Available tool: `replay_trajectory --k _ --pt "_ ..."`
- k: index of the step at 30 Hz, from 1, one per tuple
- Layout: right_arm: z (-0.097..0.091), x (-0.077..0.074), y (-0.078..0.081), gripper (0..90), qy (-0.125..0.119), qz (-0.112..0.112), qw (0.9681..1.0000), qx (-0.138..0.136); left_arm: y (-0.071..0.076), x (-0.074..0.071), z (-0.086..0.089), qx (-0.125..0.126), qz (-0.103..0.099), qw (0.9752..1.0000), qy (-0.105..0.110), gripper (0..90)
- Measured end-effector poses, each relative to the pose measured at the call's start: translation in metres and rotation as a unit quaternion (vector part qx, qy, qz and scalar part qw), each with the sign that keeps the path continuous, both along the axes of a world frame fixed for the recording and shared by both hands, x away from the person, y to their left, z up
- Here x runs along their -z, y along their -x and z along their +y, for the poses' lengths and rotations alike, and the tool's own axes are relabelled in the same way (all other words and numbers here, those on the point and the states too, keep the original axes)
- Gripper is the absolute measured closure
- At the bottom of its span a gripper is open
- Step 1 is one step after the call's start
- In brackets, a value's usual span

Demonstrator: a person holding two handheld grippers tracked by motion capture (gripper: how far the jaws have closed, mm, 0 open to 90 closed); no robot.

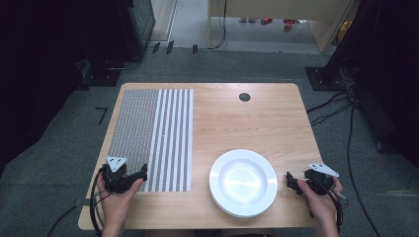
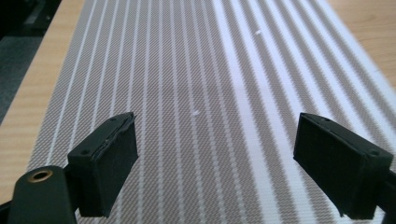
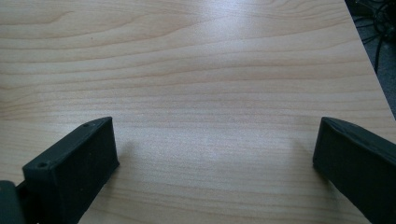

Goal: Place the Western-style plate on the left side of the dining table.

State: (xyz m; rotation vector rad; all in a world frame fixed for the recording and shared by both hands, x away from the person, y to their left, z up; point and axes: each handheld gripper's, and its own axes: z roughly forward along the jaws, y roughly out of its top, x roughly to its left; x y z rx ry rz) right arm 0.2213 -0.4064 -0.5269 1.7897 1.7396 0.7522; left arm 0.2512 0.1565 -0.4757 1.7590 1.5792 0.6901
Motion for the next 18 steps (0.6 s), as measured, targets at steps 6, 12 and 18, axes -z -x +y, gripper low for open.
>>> replay_trajectory --k 6,12,18 --pt "0.000 0.000 0.000 0.0 0.000 0.000 1.0000 0.000 -0.009 -0.012 -0.023 0.020 -0.014 0.9997 0.009 13.8" --pt "0.000 0.000 0.000 0.0 0.000 0.000 1.0000 0.000 -0.012 -0.014 -0.055 0.056 -0.018 0.9982 0.004 13.8" --pt "0.000 0.000 0.000 0.0 0.000 0.000 1.0000 0.000 -0.009 -0.012 -0.083 0.099 -0.016 0.9947 0.023 13.8"
